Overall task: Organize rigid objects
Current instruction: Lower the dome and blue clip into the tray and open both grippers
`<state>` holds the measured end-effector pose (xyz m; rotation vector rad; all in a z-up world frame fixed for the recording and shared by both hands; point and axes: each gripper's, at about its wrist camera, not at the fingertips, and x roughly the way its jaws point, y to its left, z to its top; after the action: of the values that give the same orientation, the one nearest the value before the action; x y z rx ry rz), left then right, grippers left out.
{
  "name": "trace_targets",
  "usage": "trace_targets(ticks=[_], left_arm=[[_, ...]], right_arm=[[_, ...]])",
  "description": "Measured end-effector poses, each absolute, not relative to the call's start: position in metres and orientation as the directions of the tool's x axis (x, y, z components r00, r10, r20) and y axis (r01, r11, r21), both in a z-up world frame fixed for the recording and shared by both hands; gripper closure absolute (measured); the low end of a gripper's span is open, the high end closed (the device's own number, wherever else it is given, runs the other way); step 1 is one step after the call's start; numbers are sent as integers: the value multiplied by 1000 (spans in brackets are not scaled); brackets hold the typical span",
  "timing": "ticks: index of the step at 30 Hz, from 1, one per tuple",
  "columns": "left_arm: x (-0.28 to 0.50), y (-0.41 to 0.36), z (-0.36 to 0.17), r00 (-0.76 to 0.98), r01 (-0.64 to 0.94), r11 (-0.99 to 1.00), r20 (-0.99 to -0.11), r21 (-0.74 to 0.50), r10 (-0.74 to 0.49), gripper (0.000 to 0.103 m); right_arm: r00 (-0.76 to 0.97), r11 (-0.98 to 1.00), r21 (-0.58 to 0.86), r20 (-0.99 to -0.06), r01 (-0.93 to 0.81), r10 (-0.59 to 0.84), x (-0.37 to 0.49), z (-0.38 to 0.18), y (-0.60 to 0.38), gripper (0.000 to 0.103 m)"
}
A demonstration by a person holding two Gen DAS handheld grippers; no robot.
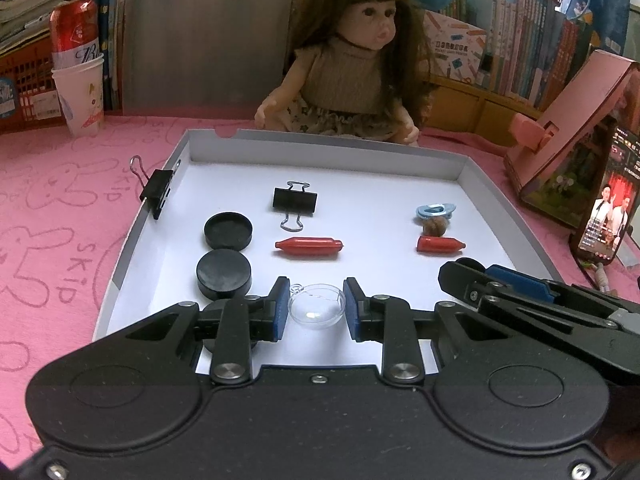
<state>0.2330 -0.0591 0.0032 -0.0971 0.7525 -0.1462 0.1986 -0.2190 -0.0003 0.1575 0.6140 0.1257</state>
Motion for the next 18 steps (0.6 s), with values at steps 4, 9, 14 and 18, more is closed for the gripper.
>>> trace_targets(ticks=[4,9,14,18], left_arm=[[233,-60,3,723,100,986,-672,-132,-163,76],[233,-61,3,725,102,987,-670,-127,-161,76],[232,-62,3,724,104,986,-670,-127,-163,76],[232,-61,4,725,106,985,-668,-133,-168,72]], right_arm=[[810,981,181,-564,-69,161,199,-1,-220,57],[811,981,179,-563,-70,160,199,-1,-219,57],[811,982,178,-563,-70,160,199,-1,-220,57],[811,981,180,-562,-71,162,199,-1,-219,53]])
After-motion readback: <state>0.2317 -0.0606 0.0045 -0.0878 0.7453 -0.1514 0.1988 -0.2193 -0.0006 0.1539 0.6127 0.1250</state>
